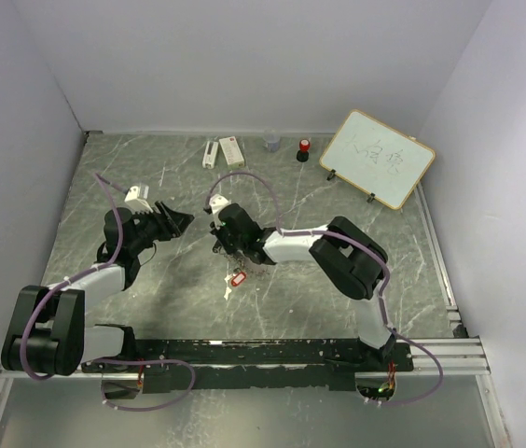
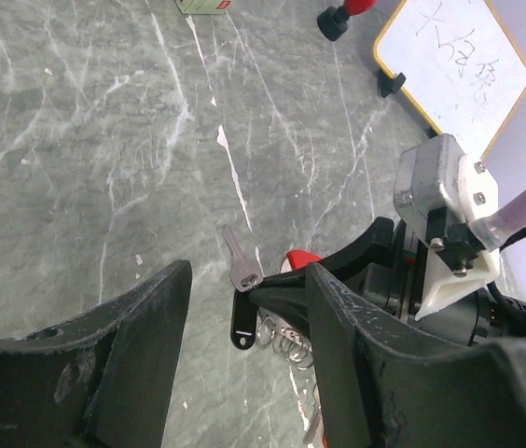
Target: Put the keys on the keyring
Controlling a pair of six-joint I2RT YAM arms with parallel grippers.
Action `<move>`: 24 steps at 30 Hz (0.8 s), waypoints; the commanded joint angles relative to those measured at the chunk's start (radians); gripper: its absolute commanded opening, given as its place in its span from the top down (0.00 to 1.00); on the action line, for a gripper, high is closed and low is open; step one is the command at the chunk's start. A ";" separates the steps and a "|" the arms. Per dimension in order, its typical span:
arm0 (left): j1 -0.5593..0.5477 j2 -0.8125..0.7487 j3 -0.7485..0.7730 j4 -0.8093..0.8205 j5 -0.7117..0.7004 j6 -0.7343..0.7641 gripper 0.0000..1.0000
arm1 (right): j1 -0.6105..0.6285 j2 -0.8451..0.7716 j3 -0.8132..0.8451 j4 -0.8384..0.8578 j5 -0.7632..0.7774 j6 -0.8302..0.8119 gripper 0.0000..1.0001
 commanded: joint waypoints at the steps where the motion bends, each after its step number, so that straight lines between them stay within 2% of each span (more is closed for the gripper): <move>1: 0.012 -0.006 -0.008 0.029 0.009 -0.008 0.37 | -0.003 -0.072 -0.048 0.047 0.052 0.008 0.96; 4: 0.012 -0.003 -0.011 0.047 0.023 -0.006 0.37 | -0.002 -0.137 -0.093 0.107 0.048 0.001 1.00; 9: 0.012 0.010 -0.017 0.109 0.084 0.001 0.37 | -0.015 -0.251 -0.159 0.205 0.018 0.001 1.00; 15: 0.012 0.017 -0.020 0.181 0.158 0.005 0.37 | -0.036 -0.327 -0.207 0.231 -0.027 0.007 1.00; 24: 0.012 0.044 -0.029 0.448 0.295 -0.054 0.37 | -0.037 -0.448 -0.330 0.364 -0.096 -0.032 1.00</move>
